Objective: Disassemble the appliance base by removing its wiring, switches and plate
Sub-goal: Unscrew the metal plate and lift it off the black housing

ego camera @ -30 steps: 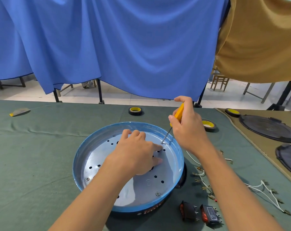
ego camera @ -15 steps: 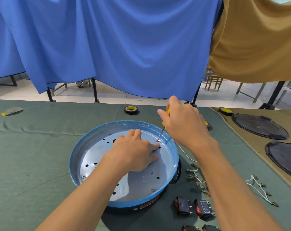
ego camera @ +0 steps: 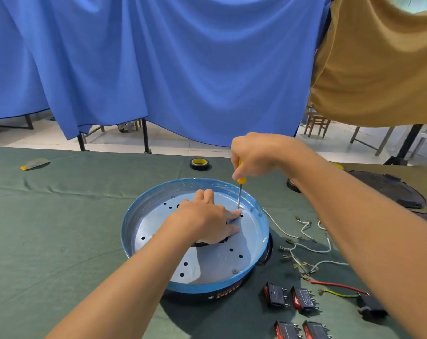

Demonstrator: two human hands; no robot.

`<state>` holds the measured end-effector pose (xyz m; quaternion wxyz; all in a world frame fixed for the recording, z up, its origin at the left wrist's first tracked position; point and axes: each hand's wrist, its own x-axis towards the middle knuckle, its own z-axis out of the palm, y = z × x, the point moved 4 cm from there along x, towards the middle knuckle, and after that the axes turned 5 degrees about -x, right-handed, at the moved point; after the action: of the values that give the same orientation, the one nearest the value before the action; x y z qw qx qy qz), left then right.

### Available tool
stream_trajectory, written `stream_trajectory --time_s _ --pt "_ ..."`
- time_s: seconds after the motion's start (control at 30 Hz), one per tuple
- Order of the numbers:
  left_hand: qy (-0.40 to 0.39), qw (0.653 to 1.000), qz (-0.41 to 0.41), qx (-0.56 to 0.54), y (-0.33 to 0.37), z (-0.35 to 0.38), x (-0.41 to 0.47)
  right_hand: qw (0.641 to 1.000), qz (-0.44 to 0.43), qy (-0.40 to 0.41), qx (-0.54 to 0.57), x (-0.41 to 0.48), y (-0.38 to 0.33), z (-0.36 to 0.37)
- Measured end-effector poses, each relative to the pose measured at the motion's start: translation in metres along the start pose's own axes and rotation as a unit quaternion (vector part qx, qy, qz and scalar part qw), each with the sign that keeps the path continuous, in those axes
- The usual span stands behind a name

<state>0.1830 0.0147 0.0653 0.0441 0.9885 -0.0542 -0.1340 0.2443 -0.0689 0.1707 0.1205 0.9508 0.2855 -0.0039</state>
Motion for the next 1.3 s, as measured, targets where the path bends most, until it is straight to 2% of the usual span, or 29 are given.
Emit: stream_trajectory --time_s 0.27,0.53,0.6,0.77,0.83,0.97,1.2,1.3 --pt "-0.02 1.0 -0.013 0.006 0.002 -0.003 -0.004 0.992 -0.093 -0.025 -0.075 0.007 -0.008 -0.008" --pt "-0.018 1.0 -0.017 0.0 0.003 -0.002 -0.006 0.986 -0.139 -0.045 -0.075 0.001 -0.001 -0.005" --pt "-0.019 1.0 -0.018 0.003 0.003 -0.002 -0.006 0.989 -0.126 -0.039 -0.063 0.0 0.001 -0.001" --pt "-0.026 0.999 -0.021 0.007 0.002 -0.001 -0.003 0.998 -0.004 -0.014 -0.06 -0.001 0.011 0.004" --pt "-0.029 0.999 -0.022 0.009 0.002 -0.002 -0.002 0.998 0.02 -0.01 -0.066 0.001 0.012 0.004" --pt "-0.04 0.999 -0.026 0.019 0.003 -0.003 -0.002 0.998 0.03 0.002 -0.059 0.002 0.013 0.005" --pt "-0.051 0.998 -0.033 0.029 0.005 -0.007 -0.005 0.999 -0.035 -0.003 -0.007 0.001 0.013 -0.001" --pt "-0.051 0.998 -0.032 0.032 0.006 -0.008 -0.007 1.0 -0.024 -0.004 0.009 0.005 0.015 0.006"
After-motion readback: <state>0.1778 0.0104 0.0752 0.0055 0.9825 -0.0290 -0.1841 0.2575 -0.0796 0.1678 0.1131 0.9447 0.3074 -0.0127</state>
